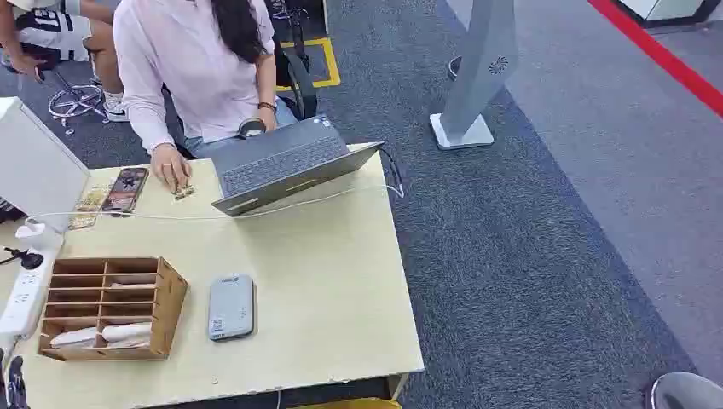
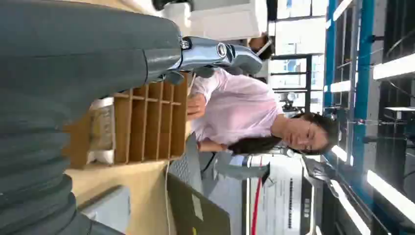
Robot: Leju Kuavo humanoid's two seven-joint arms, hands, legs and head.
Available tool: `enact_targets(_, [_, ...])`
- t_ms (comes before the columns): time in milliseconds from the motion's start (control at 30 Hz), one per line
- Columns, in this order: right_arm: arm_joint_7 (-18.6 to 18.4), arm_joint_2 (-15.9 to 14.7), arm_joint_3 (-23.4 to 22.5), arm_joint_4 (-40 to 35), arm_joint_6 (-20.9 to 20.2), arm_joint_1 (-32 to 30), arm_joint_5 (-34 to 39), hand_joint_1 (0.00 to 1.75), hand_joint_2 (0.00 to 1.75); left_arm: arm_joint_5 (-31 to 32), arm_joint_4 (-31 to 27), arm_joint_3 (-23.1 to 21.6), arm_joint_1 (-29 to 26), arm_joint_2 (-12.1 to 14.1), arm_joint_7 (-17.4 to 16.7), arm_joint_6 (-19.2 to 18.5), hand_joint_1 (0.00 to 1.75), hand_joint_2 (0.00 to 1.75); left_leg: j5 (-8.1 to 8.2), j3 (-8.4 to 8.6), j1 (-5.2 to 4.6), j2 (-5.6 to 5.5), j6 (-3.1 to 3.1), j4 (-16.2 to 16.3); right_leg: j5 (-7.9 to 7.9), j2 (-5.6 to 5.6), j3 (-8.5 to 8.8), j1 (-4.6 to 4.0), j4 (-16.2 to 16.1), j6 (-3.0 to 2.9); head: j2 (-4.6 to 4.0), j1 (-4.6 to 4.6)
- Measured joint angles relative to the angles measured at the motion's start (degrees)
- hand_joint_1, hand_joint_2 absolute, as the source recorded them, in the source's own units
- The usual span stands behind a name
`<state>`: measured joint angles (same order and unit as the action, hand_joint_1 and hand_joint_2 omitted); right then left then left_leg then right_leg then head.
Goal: Pass the card to the sensor for recognition and then transmit it.
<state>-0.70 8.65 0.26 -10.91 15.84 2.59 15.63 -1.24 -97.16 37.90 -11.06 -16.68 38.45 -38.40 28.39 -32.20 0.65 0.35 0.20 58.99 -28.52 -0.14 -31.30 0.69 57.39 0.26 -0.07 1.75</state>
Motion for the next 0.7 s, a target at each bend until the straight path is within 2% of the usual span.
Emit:
enact_targets(167, [0.00,-0.28,1.40,0.13,-1.35,0.21,-1.31,0.00,1.75,4.85,-0.30,-4.09,3.18,2.99,0.22,8.04,0.00,1.75,-0.01,0.00,0.01,0.00,-0.01,0.00,0.00,0.01,-0.01,0.00,0.00,0.00,0.00,-0.04])
enact_targets(267, [-0.15,-0.39,2.10,0.22,-1.48,0.30,-1.83,0.00,1.75,8.32,0.09,-6.20,5.35,4.58,-0.81,12.38,0.00,1.75,-0.01,-0.01,0.01,0.00,-0.02,0.00,0.00,0.01,-0.01,0.00,0.00,0.00,0.00,-0.02])
enact_targets(700, [-0.81,-0.57,4.13,0.44,-2.47,0.48,-3.76,0.00,1.75,25.36,6.21,-14.21,15.06,11.02,-8.42,27.08,0.00,1.75,-0.03,-0.02,0.00,0.01,0.01,0.01,0.00,0.03,-0.02,0.00,0.00,0.00,0.00,-0.02])
